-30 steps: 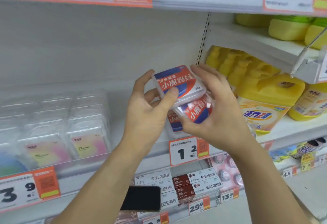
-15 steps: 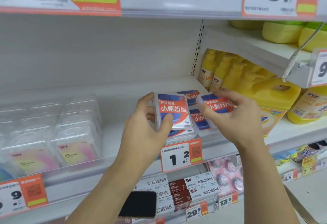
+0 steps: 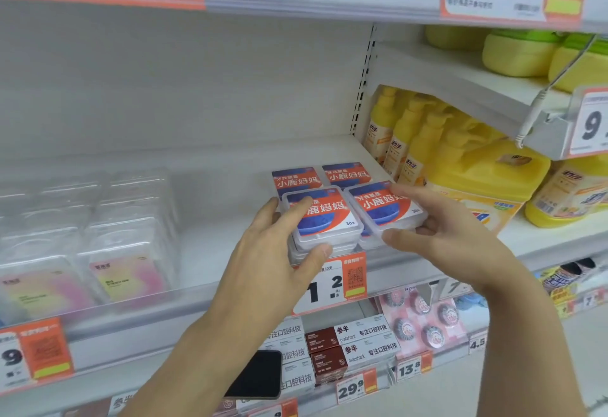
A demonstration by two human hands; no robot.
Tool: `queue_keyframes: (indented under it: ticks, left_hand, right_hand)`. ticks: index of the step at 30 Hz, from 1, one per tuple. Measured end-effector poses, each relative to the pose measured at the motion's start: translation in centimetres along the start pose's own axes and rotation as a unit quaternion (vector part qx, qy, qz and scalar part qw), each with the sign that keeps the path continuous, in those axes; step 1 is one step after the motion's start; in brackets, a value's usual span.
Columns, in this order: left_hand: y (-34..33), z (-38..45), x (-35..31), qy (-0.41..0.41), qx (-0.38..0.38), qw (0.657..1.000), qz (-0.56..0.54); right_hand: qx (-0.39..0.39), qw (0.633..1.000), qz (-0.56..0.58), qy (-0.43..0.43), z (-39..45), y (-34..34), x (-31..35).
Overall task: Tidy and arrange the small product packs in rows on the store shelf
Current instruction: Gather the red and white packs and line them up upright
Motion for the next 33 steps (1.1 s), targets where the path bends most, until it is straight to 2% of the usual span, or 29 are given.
queue_keyframes:
  ticks: [6,15,22,33]
  left_hand:
    - [0.3,0.1,-0.3,-0.005,0.006,1.0,0.016]
    - [0.1,-0.3,0.2,0.04,0.027,0.998,0.032]
    - [-0.4,-0.6,-1.0,0.009,0.006,0.996,0.093]
    - [-0.2,-1.0,-0.1,0.008,-0.017,0.999,0.034]
  right_hand:
    - [-0.005,0.999,-0.034,0.014,0.0,-0.3,0.5]
    - [-0.027,0.998,-0.058,0.023,0.0,-0.2,0.6]
    - [-0.018,0.998,-0.043,0.042,0.0,-0.1,-0.1]
    - [-0.029,0.994,-0.066,0.08,-0.2,0.1,0.0]
Point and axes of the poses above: each hand's wrist, its own z-axis towards the middle knuckle, its own y-axis out of the back of the hand, x = y × z, the point moved 7 cm from there along z, towards the middle knuckle
